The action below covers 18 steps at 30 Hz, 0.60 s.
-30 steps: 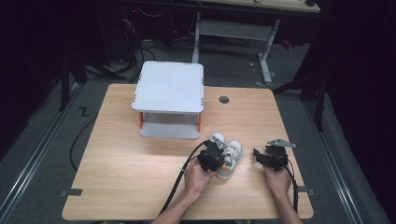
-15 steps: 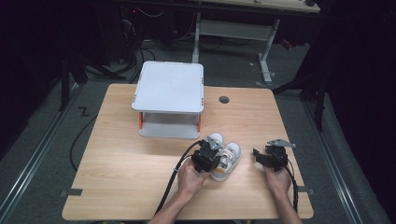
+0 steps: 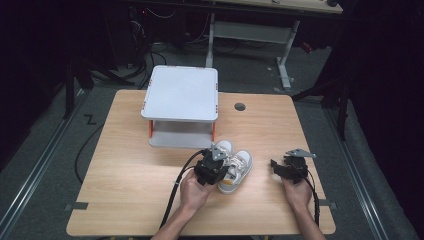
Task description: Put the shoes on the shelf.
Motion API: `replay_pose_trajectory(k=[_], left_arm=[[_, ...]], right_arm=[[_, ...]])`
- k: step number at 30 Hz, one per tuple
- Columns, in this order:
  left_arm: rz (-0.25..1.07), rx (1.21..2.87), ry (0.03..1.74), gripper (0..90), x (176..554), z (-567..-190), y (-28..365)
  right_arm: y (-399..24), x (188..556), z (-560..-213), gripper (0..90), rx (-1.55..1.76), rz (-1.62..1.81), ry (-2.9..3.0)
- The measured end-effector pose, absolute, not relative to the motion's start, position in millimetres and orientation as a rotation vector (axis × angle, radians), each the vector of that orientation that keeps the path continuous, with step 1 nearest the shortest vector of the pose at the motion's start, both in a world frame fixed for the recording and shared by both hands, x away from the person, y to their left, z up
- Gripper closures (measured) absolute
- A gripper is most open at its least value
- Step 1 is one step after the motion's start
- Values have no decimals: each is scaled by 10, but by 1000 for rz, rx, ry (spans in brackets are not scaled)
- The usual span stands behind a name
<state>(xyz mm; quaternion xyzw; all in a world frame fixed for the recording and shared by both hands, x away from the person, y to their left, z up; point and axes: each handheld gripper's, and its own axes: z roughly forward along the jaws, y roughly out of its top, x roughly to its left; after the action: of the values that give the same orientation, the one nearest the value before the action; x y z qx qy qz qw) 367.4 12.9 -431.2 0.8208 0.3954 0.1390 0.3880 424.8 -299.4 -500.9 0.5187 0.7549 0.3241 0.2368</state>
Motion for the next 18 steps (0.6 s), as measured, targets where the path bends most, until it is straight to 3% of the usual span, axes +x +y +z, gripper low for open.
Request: replay_pose_trajectory(k=[18], left_arm=[[387, 2055, 1063, 798, 3632, -4251, 523]], right_arm=[[-2984, 4245, -5007, 399, 1407, 896, 2086]])
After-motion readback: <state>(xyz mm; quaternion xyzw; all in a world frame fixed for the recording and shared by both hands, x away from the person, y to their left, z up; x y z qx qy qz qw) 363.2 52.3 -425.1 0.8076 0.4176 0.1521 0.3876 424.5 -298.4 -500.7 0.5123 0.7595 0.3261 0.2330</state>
